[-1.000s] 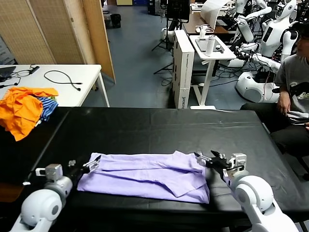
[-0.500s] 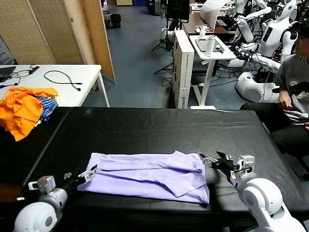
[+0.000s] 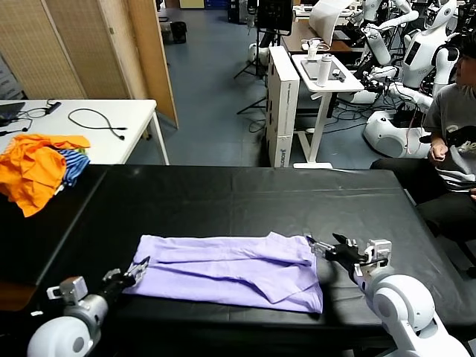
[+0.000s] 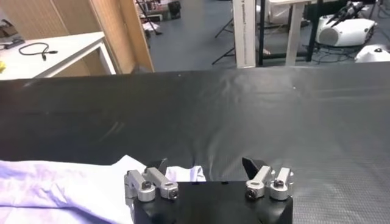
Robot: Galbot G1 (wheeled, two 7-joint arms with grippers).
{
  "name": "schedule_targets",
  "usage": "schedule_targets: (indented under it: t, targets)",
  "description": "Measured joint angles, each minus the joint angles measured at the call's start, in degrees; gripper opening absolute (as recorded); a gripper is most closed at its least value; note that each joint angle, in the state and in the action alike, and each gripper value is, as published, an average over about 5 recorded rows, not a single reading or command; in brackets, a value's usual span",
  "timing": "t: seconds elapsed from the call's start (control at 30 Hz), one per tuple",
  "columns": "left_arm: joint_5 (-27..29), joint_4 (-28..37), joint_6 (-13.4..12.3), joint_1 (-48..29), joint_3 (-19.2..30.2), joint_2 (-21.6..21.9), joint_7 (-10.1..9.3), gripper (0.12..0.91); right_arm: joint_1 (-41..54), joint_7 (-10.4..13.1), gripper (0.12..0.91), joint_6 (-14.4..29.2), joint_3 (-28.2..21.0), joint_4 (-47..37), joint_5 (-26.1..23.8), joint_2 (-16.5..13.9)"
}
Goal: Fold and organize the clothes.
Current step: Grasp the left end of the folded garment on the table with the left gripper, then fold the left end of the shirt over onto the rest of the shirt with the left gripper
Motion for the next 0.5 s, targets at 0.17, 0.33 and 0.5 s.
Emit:
schedule_targets:
  t: [0.17, 0.33, 0.5]
  targets:
    - [0.3, -0.29, 0.31, 0.17, 0.28, 0.0, 0.08, 0.19, 0.2, 0.04, 0.907, 0.07, -0.13, -0.33, -0.17, 0.13]
    - [4.78, -0.68, -1.03, 0.24, 0.28, 0.38, 0.55, 0.182, 0.22, 0.17, 0.907, 0.25, -0.15, -0.57, -0.21, 0.21]
    - [15.41, -1.25, -4.63, 0.97, -0.65, 1.94, 1.54, 0.18, 0.08, 0.33, 0.907, 0.59, -0.06, -0.72, -0.23, 0.28]
